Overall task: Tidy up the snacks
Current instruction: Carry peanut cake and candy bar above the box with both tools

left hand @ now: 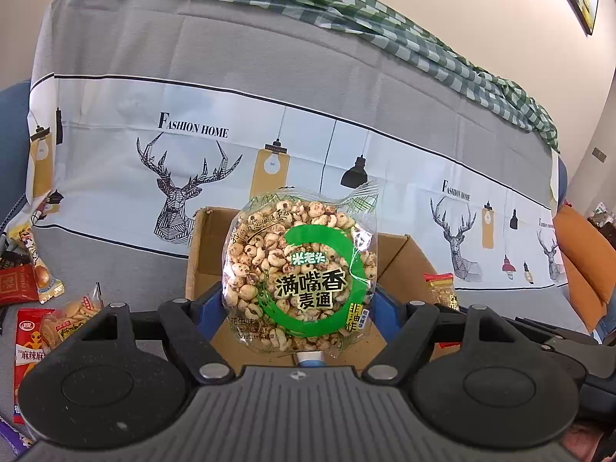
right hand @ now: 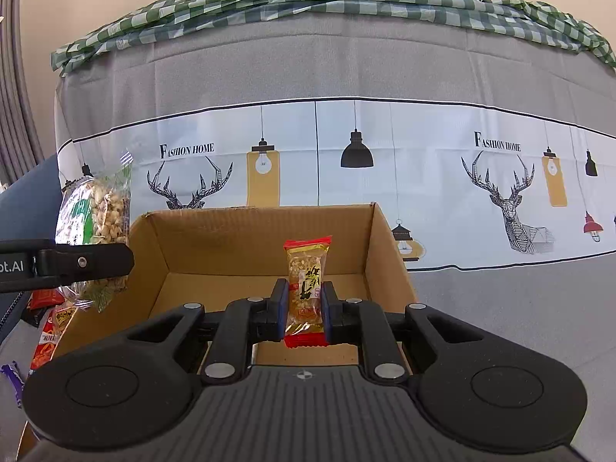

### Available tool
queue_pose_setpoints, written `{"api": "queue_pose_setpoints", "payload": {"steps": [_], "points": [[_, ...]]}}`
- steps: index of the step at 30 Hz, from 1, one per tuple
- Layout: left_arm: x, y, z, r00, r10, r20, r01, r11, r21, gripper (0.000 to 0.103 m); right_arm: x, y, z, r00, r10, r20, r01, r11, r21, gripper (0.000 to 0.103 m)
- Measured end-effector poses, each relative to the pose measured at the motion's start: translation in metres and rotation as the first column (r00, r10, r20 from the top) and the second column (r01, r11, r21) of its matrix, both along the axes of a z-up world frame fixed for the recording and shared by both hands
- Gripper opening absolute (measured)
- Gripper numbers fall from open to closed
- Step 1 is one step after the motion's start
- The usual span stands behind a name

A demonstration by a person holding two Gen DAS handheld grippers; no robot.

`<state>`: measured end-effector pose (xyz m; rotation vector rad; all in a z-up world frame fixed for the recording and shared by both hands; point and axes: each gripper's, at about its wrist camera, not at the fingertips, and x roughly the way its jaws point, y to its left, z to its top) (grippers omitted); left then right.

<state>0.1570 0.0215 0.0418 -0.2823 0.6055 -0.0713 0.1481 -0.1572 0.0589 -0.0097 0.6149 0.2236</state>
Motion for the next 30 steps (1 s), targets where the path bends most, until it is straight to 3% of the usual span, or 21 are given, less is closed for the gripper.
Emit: {"api": "queue_pose_setpoints", "payload": {"steps": [30], "points": [[-0.0027,-0.0045,0.0034,1.000,-0.026,0.015,0.026,1.000,0.005,0.081,-0.0017,-0.0002,-0.0013,1.000,0.006,0.009,-0.006,1.000,0.000,0.018]]}}
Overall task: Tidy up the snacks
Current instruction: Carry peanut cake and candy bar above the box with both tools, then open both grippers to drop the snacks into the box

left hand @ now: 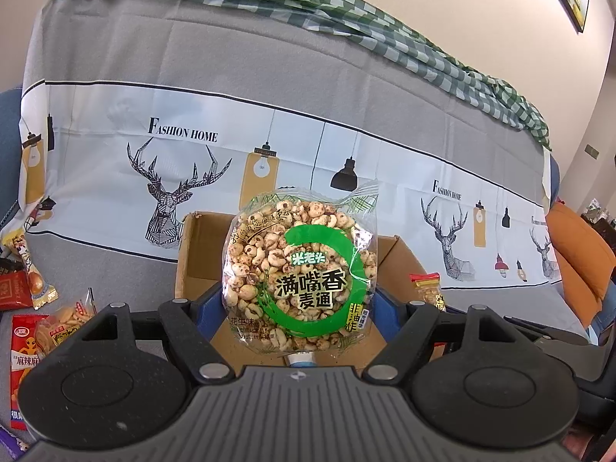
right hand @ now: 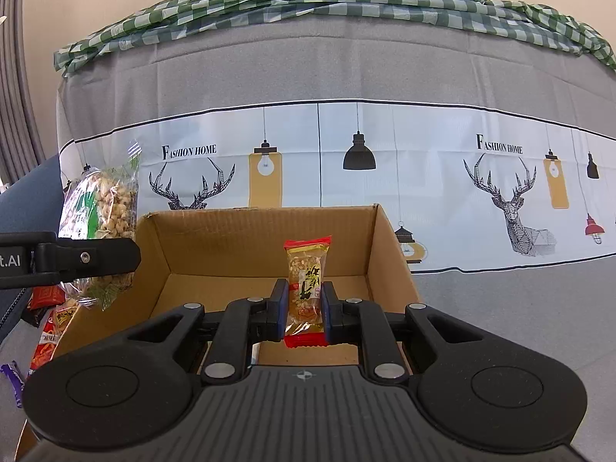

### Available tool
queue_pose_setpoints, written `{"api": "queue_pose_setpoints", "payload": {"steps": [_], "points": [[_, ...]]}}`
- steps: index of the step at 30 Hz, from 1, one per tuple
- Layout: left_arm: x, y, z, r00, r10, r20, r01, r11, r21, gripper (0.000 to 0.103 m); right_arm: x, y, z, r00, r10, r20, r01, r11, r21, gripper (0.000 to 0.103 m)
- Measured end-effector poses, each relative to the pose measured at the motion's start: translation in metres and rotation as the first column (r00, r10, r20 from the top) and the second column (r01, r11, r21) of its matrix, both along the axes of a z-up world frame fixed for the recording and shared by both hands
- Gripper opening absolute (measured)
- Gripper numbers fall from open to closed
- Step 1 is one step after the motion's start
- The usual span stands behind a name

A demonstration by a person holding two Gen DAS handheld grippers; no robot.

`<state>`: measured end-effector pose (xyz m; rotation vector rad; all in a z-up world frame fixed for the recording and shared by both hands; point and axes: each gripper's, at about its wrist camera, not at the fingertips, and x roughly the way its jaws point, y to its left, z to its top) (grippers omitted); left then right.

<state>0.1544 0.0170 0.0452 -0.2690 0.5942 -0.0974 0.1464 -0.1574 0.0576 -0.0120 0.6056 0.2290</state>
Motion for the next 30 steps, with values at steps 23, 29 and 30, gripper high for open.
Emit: {"api": "queue_pose_setpoints", "payload": {"steps": [23,29,30], "points": [[-0.0004,-0.0015,0.0035,1.000,-0.003,0.011,0.003,1.000,-0.005,0.081,-0.0001,-0.0025,0.0001,1.000,0.008,0.002,-0.008,1.000,0.001,0.018],[-0.0016,-0.0022,0.0034,1.000,-0.004,0.015,0.004,1.000,-0.007,0.081,-0.0002,-0.0015,0.0009,1.000,0.010,0.001,-0.010,1.000,0.000,0.018],[-0.0014,-0.0028,0.0042,1.000,-0.007,0.016,0.007,1.000,-0.007,0.081,-0.0003,-0.0013,0.0007,1.000,0.012,0.001,-0.012,1.000,-0.002,0.018]]}}
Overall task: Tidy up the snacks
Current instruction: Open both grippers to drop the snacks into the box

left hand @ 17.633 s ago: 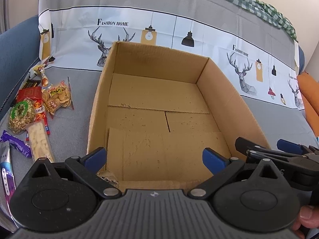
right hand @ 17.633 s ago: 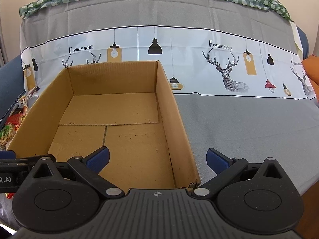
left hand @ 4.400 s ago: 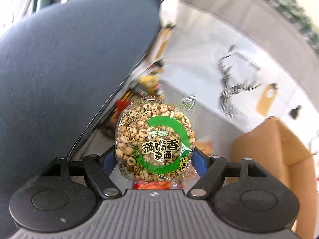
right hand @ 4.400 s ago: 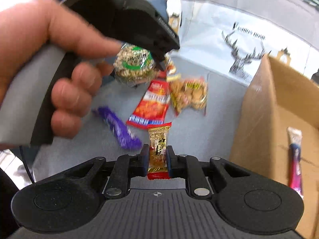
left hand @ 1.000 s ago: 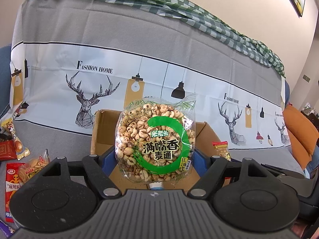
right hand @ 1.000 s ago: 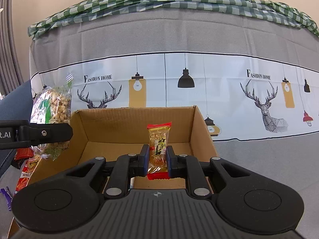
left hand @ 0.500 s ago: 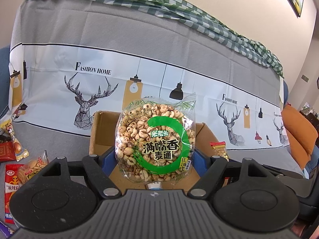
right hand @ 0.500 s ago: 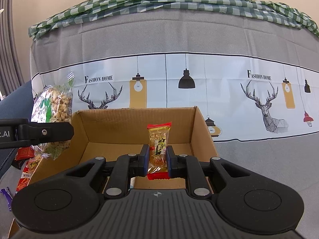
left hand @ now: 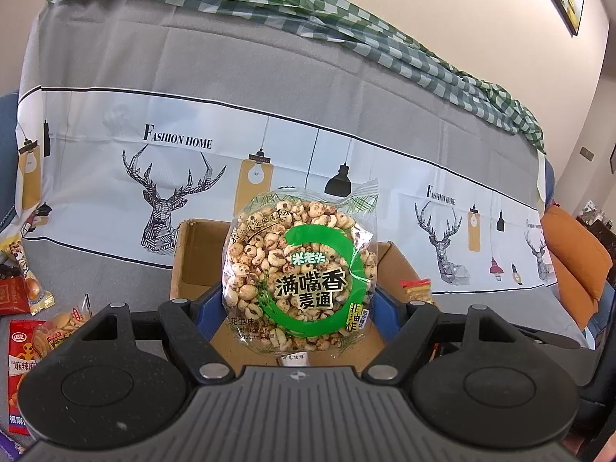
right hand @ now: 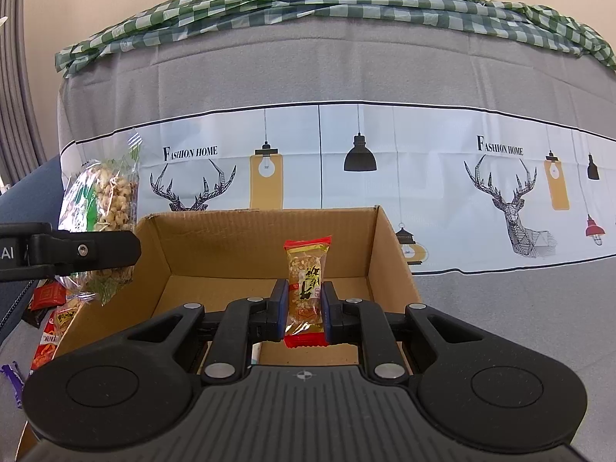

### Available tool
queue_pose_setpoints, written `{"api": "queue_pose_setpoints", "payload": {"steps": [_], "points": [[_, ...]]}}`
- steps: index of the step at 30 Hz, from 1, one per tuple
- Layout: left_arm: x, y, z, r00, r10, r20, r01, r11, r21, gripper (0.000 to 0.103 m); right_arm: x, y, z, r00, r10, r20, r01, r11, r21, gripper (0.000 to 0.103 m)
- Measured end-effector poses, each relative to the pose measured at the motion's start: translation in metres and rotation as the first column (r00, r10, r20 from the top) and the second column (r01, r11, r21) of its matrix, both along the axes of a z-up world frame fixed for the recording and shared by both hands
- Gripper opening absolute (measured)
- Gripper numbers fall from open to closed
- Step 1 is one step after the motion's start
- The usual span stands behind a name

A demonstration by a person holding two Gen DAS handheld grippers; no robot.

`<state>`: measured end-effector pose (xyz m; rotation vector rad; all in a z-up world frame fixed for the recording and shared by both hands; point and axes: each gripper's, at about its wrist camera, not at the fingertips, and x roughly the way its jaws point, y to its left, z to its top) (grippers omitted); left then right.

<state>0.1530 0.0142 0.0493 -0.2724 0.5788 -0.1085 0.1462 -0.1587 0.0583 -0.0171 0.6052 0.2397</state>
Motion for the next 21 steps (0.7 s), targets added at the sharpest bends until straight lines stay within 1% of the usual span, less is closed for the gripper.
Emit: {"api": "queue_pose_setpoints", "payload": {"steps": [3,4,5,6,7,8,10,11,13,15,17,18,21], "points": [[0.000,-0.001,0.002,1.000,0.001,0.008,-0.001,1.000,0.011,0.087,0.001,0.001,-0.002,1.000,0.002,-0.016,-0.002,1.000,-0.002,0.019],[0.000,-0.001,0.003,1.000,0.001,0.012,-0.001,1.000,0.012,0.088,0.002,0.001,-0.002,1.000,-0.006,-0.018,0.005,1.000,-0.009,0.030],[0.000,-0.001,0.003,1.000,0.005,0.014,-0.005,1.000,0.014,0.090,0.002,0.001,-0.002,1.000,-0.017,-0.015,0.017,1.000,-0.017,0.050],[0.000,0.000,0.004,1.000,0.015,0.014,-0.015,1.000,0.016,0.095,0.002,0.000,-0.001,1.000,-0.029,-0.010,0.029,0.999,-0.019,0.058],[0.000,0.001,0.004,1.000,0.028,0.012,-0.029,0.999,0.019,0.096,0.002,-0.001,0.000,0.999,-0.051,-0.002,0.051,0.998,-0.023,0.069],[0.001,0.003,0.003,0.999,0.045,0.004,-0.045,0.999,0.024,0.096,0.003,-0.002,0.000,0.998,-0.068,0.003,0.068,0.997,-0.028,0.074],[0.005,0.009,-0.003,0.995,0.092,-0.034,-0.091,0.995,0.044,0.096,0.006,-0.005,-0.002,0.994,-0.111,-0.004,0.111,0.992,-0.056,0.079],[0.008,0.012,-0.006,0.991,0.125,-0.058,-0.121,0.991,0.063,0.096,0.009,-0.007,-0.006,0.989,-0.146,-0.021,0.144,0.986,-0.080,0.081],[0.012,0.018,-0.014,0.973,0.201,-0.115,-0.189,0.976,0.111,0.096,0.015,-0.012,-0.013,0.976,-0.210,-0.060,0.203,0.973,-0.109,0.082],[0.018,0.027,-0.023,0.952,0.247,-0.180,-0.228,0.966,0.121,0.096,0.020,-0.021,-0.021,0.956,-0.269,-0.115,0.256,0.960,-0.112,0.084],[0.023,0.030,-0.031,0.940,0.242,-0.241,-0.221,0.969,0.113,0.096,0.024,-0.031,-0.029,0.934,-0.314,-0.168,0.300,0.948,-0.104,0.084],[0.024,0.031,-0.036,0.935,0.223,-0.275,-0.204,0.974,0.095,0.096,0.026,-0.035,-0.033,0.924,-0.332,-0.189,0.318,0.942,-0.105,0.084],[0.026,0.030,-0.044,0.932,0.163,-0.323,-0.162,0.986,0.029,0.091,0.030,-0.046,-0.041,0.891,-0.386,-0.237,0.376,0.922,-0.091,0.082]]}}
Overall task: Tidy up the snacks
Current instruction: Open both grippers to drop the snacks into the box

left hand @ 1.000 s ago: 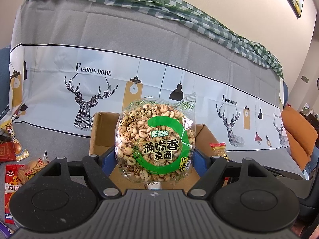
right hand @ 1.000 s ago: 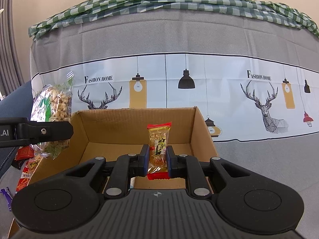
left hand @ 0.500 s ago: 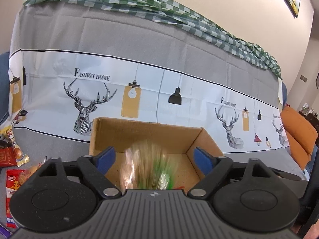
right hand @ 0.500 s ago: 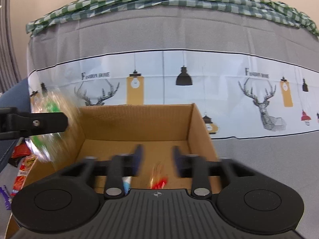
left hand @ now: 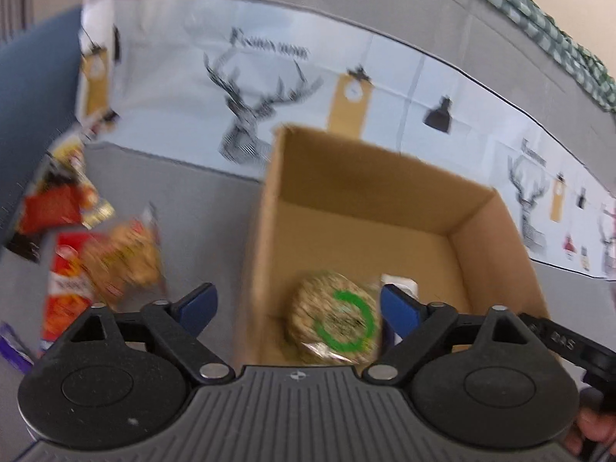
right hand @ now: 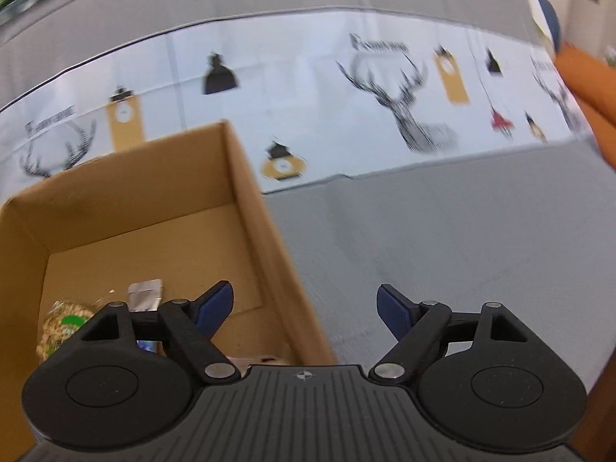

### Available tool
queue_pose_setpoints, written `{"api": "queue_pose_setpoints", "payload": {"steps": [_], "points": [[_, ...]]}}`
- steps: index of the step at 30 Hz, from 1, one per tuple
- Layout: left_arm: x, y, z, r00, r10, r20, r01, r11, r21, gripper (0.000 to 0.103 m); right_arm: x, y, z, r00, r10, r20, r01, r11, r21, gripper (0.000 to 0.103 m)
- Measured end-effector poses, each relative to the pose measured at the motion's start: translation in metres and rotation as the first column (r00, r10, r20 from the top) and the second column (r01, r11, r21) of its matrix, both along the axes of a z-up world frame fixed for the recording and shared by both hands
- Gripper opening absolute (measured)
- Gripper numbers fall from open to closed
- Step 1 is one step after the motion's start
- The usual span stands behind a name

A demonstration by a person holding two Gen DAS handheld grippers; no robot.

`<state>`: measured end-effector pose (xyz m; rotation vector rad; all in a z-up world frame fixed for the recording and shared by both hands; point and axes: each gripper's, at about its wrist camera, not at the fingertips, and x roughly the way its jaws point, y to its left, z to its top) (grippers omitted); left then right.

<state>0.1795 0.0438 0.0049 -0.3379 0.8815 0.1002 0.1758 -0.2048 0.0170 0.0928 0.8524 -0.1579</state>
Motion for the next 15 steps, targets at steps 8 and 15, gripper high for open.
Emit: {"api": "queue_pose_setpoints", "payload": {"steps": [8,15], "points": [[0.002,-0.011,-0.001,0.999,-0.040,0.019,0.041,0.999,-0.006,0.088,0.000,-0.012,-0.005,0.997,-0.082,-0.006,0.082,0.997,-0.004,0.077],[0.004,-0.014,-0.003,0.998,-0.049,0.037,0.050,0.999,-0.022,0.088,-0.001,-0.020,-0.006,0.994,-0.111,-0.003,0.111,0.994,-0.003,0.077]]}}
